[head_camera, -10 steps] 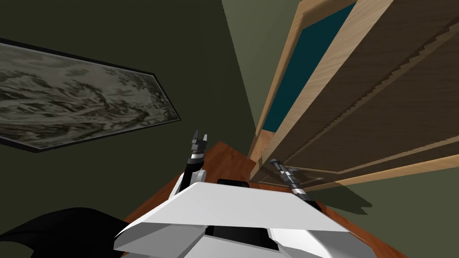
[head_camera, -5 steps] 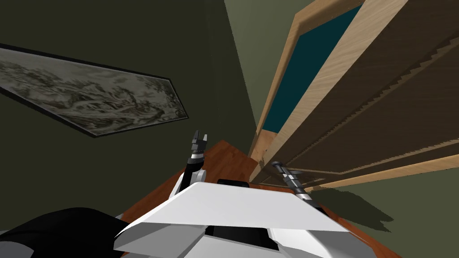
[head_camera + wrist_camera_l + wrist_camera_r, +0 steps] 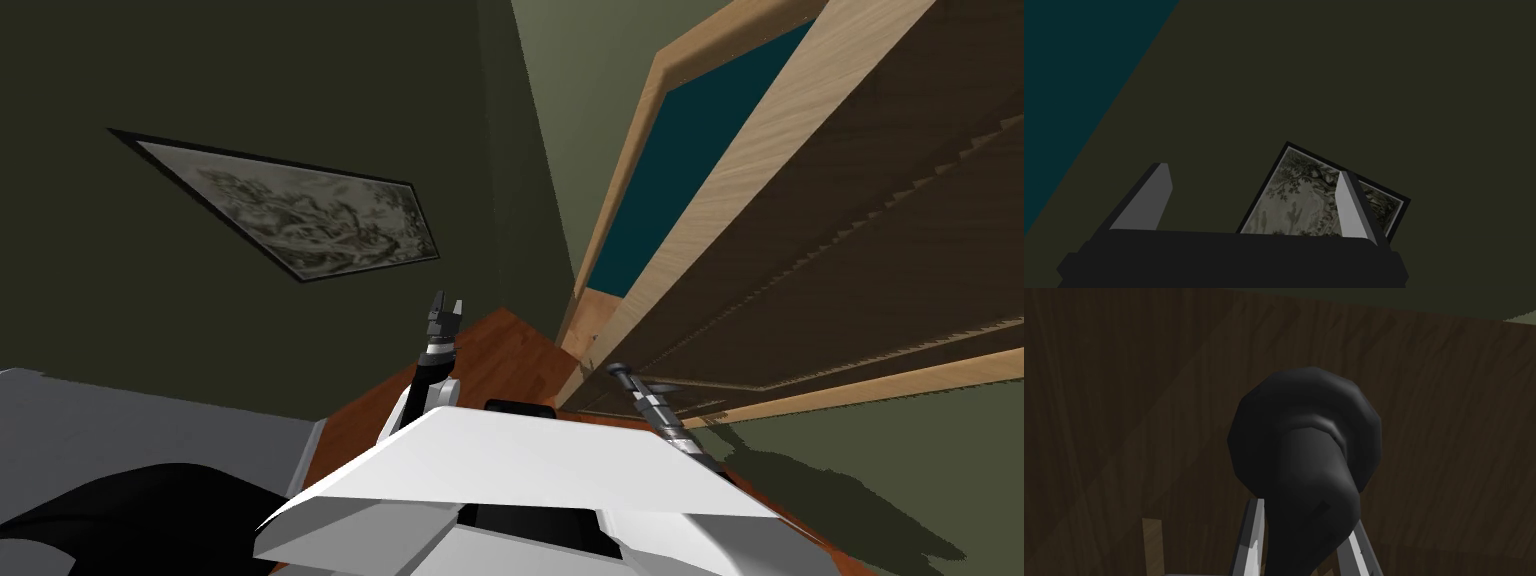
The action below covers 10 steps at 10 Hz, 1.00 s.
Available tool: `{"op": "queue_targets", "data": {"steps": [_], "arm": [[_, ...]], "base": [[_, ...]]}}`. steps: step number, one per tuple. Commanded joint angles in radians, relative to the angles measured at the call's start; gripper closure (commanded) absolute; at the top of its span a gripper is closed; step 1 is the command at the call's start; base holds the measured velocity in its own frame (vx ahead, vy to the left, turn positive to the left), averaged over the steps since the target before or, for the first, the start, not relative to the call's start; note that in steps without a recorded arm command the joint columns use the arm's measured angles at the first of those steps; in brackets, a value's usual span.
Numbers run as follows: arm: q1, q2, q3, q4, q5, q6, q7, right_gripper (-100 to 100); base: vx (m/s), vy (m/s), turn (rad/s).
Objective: Pull the door open
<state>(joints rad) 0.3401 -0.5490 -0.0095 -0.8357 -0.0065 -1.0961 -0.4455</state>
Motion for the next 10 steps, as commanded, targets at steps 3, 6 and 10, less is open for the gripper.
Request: {"op": "queue_targets", "data": {"steps": [3, 6, 10], "arm": [[0.013, -0.017, -0.004, 0.015, 0.0, -0.033, -0.007, 100], [0.009, -0.016, 0.004, 0.031, 0.005, -0.048, -0.013, 100], [0.002, -0.024, 0.006, 0.051, 0.008, -0.067, -0.019, 100]], "base": [[-0.208, -0.047, 0.14], [-0.12, -0.034, 0.092], [-0.181, -0.065, 0.134]]}}
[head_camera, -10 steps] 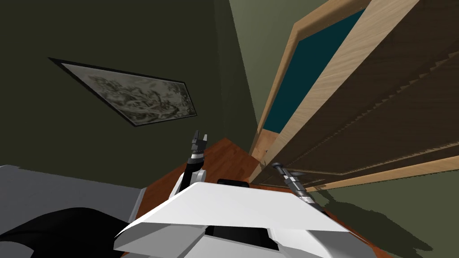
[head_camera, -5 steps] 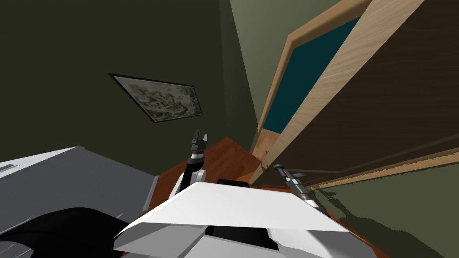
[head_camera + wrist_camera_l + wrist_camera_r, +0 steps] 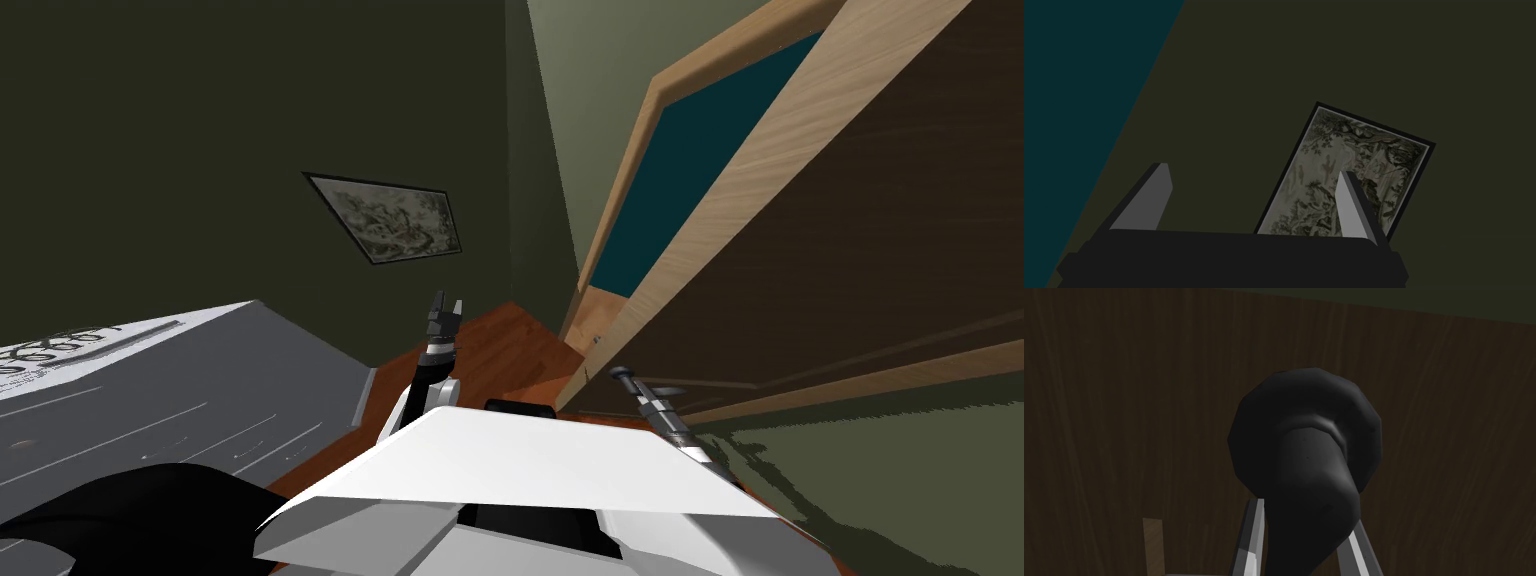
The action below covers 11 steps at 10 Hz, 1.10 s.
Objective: Pull the door open
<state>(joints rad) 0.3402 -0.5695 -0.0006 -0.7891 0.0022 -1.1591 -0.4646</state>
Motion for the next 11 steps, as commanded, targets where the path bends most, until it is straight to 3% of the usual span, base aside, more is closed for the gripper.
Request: {"op": "queue_targets", "data": {"steps": [1, 7, 8, 11], "arm": [[0.0, -0.006, -0.002, 0.011, 0.001, -0.01, -0.002, 100], [-0.013, -0.021, 0.003, 0.046, 0.007, -0.044, -0.012, 100], [-0.012, -0.014, 0.009, 0.043, 0.009, -0.042, -0.013, 100], [-0.022, -0.018, 0.012, 0.064, 0.014, -0.057, -0.018, 100]], "base": [[-0.183, -0.065, 0.134], [-0.203, -0.064, 0.135], [-0.09, -0.028, 0.043], [-0.182, -0.067, 0.156]]}}
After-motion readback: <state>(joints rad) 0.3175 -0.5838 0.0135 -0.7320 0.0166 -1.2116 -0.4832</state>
